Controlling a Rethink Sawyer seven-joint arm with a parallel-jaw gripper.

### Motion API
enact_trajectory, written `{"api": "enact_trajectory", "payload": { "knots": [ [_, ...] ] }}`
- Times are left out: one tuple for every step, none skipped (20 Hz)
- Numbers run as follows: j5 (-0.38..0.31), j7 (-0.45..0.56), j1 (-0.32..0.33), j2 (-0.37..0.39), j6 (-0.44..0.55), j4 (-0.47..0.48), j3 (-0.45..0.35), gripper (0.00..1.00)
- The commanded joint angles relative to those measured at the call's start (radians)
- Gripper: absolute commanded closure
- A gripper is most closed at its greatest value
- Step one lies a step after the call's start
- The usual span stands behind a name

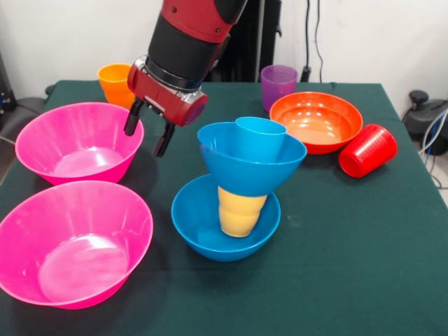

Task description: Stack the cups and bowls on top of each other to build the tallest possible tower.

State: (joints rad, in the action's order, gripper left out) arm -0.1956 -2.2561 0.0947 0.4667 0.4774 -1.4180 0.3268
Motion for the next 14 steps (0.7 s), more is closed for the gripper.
{"api": "enact_trajectory", "payload": {
  "knots": [
    [-0.025,-0.008,-0.031,-0.028,0.059,-0.031,-0.09,0.0],
    [-0.026,-0.007,-0.033,-0.03,0.062,-0.026,-0.088,0.0],
    [-0.025,-0.006,-0.033,-0.03,0.064,-0.027,-0.088,0.0],
    [-0.026,-0.006,-0.033,-0.03,0.064,-0.026,-0.088,0.0],
    [-0.026,-0.005,-0.033,-0.029,0.065,-0.026,-0.088,0.0],
    [-0.026,-0.003,-0.032,-0.029,0.065,-0.024,-0.088,0.0],
    [-0.026,-0.001,-0.03,-0.029,0.066,-0.023,-0.089,0.0],
    [-0.025,-0.001,-0.029,-0.031,0.066,-0.023,-0.089,0.0],
    [-0.025,-0.001,-0.03,-0.031,0.065,-0.022,-0.09,0.0],
    [-0.023,-0.003,-0.032,-0.03,0.067,-0.02,-0.09,0.0],
    [-0.024,-0.001,-0.035,-0.029,0.073,-0.015,-0.089,0.0],
    [-0.026,0.014,-0.04,-0.02,0.102,-0.002,-0.087,0.0],
    [-0.026,0.02,-0.044,-0.013,0.119,0.002,-0.085,0.0],
    [-0.03,0.035,-0.051,0.001,0.152,0.017,-0.076,0.0]
  ]
}}
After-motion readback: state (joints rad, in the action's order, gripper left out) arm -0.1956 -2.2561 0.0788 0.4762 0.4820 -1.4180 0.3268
